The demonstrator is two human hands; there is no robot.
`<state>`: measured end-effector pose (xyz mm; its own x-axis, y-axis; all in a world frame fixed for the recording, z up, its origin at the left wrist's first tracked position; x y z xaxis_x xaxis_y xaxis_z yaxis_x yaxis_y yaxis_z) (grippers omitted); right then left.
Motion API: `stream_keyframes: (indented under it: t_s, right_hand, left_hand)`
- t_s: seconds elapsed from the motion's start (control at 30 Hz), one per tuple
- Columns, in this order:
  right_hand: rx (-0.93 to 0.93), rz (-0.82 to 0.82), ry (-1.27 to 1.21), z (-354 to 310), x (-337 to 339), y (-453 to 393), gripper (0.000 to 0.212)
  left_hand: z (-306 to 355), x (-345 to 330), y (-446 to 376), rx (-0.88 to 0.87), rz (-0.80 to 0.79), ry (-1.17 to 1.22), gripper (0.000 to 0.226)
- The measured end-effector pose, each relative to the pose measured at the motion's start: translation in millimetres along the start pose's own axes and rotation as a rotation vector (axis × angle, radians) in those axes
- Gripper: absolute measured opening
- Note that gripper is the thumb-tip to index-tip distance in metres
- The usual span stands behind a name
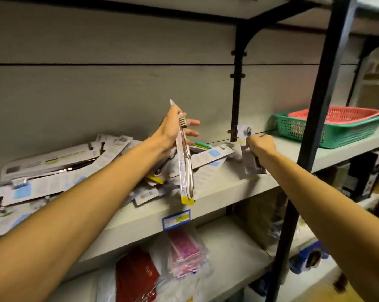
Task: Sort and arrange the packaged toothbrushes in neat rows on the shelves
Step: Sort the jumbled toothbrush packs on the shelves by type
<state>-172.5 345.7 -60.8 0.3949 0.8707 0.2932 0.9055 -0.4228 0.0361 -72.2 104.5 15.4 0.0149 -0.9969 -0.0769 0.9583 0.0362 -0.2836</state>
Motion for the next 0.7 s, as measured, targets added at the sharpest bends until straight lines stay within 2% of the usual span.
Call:
stream_keyframes:
  t_s: [0.1, 0.23, 0.37, 0.43, 0.5, 0.57, 0.63, 0.7]
  right_hand:
    - [0.012, -0.042, 0.046, 3, -2, -26, 0.013]
    - [0.148, -0.092, 0.359, 13, -16, -44, 0.017]
    - [0.215, -0.095, 0.589, 16, -28, -52, 0.042]
    - [0.197, -0.131, 0.647, 9, -31, -56, 0.039]
    - [0.179, -0.139, 0.662, 0, -32, -55, 0.031]
    - [0.217, -0.061, 0.649, -10, -31, -49, 0.032]
    - [0.360, 0.047, 0.596, -20, -33, -34, 0.038]
    - [0.520, 0.076, 0.482, -31, -38, -10, 0.042]
  left_hand:
    - [-19, -4, -23, 0.052, 0.036, 0.099, 0.024]
    - [-41, 11, -46, 0.031, 0.192, 0.098, 0.035]
    - [-44, 23, -54, 0.015, 0.245, 0.055, 0.032]
    - [-37, 25, -55, -0.001, 0.240, 0.056, 0.028]
    - [-29, 28, -52, -0.031, 0.252, 0.062, 0.025]
    - [-20, 35, -46, -0.065, 0.268, 0.053, 0.023]
    - [-11, 46, -36, -0.090, 0.289, 0.049, 0.020]
    - [-1, 59, -20, -0.102, 0.315, 0.062, 0.017]
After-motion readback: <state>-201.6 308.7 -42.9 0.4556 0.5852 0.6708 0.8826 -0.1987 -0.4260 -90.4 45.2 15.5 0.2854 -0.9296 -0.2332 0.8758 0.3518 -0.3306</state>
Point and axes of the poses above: each hand's wrist, its own y-axis away from the middle knuckle, its own x-axis out of the back of the hand, z = x × y, the point moved 2 cm from there along -y, towards the middle knuckle, and after that the axes turned 8 degrees about -x, right-handed, at the moved point
